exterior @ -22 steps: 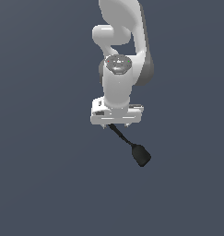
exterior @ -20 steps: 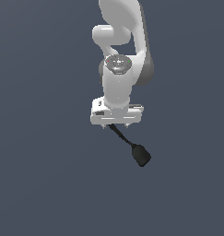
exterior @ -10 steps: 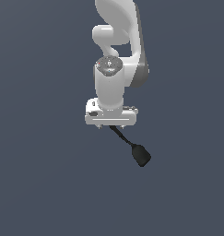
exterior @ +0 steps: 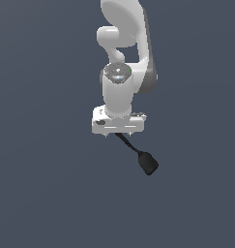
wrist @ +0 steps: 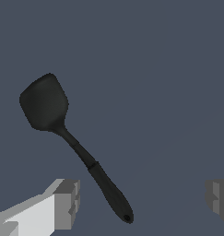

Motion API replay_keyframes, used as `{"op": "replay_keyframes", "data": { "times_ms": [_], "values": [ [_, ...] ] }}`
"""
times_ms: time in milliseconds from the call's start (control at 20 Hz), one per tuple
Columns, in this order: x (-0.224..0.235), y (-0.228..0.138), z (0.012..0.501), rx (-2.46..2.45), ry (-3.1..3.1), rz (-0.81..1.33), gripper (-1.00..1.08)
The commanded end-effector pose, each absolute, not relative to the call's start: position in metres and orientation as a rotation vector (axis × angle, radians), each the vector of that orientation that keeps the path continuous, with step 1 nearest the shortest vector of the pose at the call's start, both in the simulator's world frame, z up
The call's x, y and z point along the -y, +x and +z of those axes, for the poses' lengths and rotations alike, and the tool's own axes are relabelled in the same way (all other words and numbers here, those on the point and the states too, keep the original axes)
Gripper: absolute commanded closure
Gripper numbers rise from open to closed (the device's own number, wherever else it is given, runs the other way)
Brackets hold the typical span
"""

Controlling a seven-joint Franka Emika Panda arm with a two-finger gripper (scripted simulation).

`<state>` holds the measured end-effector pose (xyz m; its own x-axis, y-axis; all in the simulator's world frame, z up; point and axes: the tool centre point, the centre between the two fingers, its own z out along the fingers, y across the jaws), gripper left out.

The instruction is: Pick up the object and move it to a goal position.

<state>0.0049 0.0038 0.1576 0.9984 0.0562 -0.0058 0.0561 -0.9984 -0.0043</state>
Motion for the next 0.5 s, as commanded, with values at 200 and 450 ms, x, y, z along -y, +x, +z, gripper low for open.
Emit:
{"op": "replay_keyframes", "data": {
  "times_ms": [200,450],
  "values": [
    [-0.017,0.004,0.138,0.315,-3.129,0.011,-0.92],
    [-0.033,0.002,0.116,0.577,-3.095,0.011,-0.92]
  ]
}}
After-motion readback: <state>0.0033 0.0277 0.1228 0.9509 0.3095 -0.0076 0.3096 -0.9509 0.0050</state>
